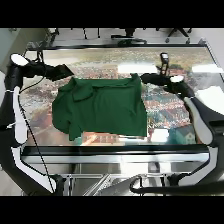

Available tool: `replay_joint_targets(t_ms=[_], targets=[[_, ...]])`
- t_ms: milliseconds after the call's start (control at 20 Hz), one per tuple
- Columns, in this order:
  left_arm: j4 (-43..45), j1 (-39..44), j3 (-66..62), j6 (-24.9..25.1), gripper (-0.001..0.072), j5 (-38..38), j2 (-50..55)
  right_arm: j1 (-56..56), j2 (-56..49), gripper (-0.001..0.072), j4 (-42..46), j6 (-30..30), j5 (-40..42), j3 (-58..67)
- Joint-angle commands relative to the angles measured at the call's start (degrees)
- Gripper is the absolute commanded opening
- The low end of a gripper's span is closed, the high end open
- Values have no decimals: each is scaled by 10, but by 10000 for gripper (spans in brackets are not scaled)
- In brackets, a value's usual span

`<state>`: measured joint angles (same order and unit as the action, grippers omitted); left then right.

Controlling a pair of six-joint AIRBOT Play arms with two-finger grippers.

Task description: Fold the shirts.

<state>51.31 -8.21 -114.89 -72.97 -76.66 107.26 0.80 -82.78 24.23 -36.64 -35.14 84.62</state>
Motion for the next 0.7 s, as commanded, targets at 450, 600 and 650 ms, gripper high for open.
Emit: replay_joint_targets(t_ms=[450,600,650], targets=[[76,-212,407,-9,522,-62,-168,151,78,304,195,-247,-374,-143],[75,-228,483,7,522,-18,-167,152,89,304,195,-250,-374,-188],[75,-227,500,16,522,9,-166,152,93,305,196,-252,-374,-196]])
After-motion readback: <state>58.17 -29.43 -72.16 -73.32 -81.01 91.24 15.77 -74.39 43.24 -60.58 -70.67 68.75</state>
